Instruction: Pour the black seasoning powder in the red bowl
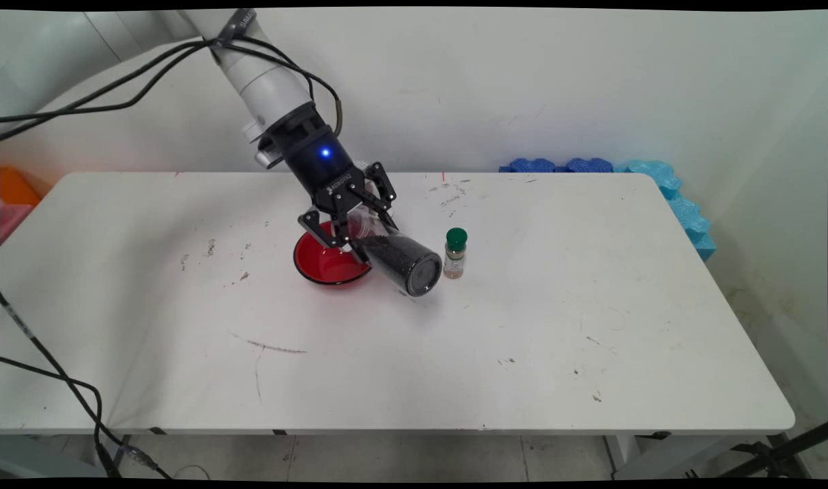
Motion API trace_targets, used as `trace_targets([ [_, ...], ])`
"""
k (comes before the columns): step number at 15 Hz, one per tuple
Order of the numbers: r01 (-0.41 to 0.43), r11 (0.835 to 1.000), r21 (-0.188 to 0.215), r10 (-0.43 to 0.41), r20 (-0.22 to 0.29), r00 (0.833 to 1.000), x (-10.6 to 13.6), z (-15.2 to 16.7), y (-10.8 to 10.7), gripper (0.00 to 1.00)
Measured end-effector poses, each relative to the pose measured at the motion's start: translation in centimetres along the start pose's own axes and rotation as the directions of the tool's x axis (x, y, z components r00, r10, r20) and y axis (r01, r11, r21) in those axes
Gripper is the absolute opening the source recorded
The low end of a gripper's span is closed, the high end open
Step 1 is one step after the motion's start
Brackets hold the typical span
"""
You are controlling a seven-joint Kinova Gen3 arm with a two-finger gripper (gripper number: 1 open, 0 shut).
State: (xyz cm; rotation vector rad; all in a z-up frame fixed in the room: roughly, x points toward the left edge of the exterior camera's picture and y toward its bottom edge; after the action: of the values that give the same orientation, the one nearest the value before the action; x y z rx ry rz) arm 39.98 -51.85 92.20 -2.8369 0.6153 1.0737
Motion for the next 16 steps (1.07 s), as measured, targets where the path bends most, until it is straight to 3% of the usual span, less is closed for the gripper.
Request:
trace_targets([
  [16, 0.053, 0.998, 0.018, -0.054, 0.031, 0.998, 1.2, -0.8, -0.4, 0.00],
])
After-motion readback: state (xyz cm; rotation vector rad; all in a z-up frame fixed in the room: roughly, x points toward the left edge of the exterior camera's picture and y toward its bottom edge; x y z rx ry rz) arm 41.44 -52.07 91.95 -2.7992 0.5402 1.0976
